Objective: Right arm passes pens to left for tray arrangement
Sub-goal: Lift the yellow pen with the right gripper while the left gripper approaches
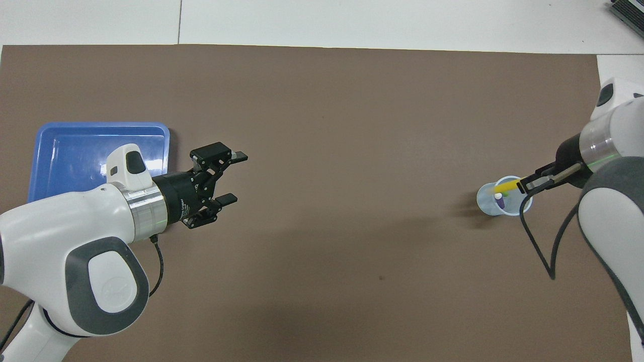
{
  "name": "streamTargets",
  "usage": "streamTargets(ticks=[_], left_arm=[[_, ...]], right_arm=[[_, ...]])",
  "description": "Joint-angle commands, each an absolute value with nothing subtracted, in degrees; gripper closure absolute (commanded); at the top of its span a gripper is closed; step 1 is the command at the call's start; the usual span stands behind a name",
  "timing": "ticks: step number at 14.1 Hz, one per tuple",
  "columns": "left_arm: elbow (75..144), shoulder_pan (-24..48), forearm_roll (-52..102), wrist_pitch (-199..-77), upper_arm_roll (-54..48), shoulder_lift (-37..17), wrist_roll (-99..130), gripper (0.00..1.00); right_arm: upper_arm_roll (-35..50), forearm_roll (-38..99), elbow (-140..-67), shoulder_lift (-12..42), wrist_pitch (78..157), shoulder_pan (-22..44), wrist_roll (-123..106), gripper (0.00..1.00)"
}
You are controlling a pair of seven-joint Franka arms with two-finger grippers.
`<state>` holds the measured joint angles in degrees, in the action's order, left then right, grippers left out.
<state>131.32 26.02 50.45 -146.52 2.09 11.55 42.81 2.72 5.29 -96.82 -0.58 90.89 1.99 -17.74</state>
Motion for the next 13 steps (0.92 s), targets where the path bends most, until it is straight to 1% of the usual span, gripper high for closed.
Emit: streamTargets(ticks=[1,3,5,7,10,13], left_arm=[[132.45,26.89,51.42,-147.22,2.64,12.31,43.50,0.02],[132.28,26.55,52.20,-147.39,2.64,12.22,43.51,0.08],[132.10,26.19,58.33,-147.57,2.72,12.22,43.51,0.08],[132.10,26.89,58.62,-147.04,2.72,12.30,43.68,0.08],[131.93,29.35,58.89,-147.74,2.64,12.22,47.71,0.08],[131.84,31.98,59.15,-148.70,2.29,12.13,51.40,0.08]], right_arm=[[3.25,14.73,-96.33,-0.53,90.96,2.02,-12.61,1.00],[4.04,19.32,-96.50,-0.53,93.15,4.91,-3.74,1.00],[4.13,22.49,-97.38,-0.61,99.02,9.03,4.01,1.00],[4.13,24.33,-99.57,-1.23,105.17,12.73,8.86,1.00],[4.13,29.52,-103.97,-2.55,116.51,16.95,15.53,1.00],[4.13,29.71,-106.07,-3.42,121.27,20.12,21.78,1.00]])
